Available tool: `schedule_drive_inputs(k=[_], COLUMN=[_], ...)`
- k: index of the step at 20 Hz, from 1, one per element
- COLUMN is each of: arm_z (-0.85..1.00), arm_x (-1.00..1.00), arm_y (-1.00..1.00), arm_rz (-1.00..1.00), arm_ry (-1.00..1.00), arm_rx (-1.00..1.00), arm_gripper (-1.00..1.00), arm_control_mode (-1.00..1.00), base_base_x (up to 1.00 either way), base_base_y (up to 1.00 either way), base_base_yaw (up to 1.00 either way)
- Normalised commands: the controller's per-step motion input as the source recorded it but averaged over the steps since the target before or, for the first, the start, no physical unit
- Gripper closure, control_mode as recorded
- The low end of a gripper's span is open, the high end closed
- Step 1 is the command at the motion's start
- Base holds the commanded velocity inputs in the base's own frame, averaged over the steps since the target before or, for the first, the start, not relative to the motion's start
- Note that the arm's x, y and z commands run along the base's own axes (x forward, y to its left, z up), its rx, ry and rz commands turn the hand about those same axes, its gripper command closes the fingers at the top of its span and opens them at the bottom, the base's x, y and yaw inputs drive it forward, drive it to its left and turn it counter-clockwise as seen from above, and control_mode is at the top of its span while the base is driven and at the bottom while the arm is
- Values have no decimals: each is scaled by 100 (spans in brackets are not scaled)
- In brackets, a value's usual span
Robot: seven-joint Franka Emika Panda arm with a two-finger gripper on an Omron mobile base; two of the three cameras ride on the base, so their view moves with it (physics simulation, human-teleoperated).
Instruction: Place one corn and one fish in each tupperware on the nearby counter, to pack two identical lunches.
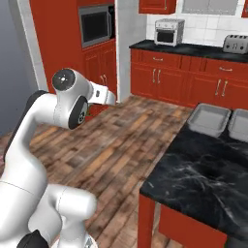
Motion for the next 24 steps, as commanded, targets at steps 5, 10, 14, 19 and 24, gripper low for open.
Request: schedule_drive_inputs(k=[5,10,14,19,24], arm_z=[0,0,0,0,0], arm_x=[0,0,0,0,0], arm_y=[0,0,0,0,0], arm_rz=[0,0,0,0,0], arm_ry=[0,0,0,0,0], arm_rx=[0,0,0,0,0], arm_gripper=[100,100,100,100,100], arm_control_mode=[100,100,100,100,100], base_base_x=[88,85,74,69,73], base_base_y=[66,51,6,21,50], base_base_yaw=[-43,-39,-38,-39,-43])
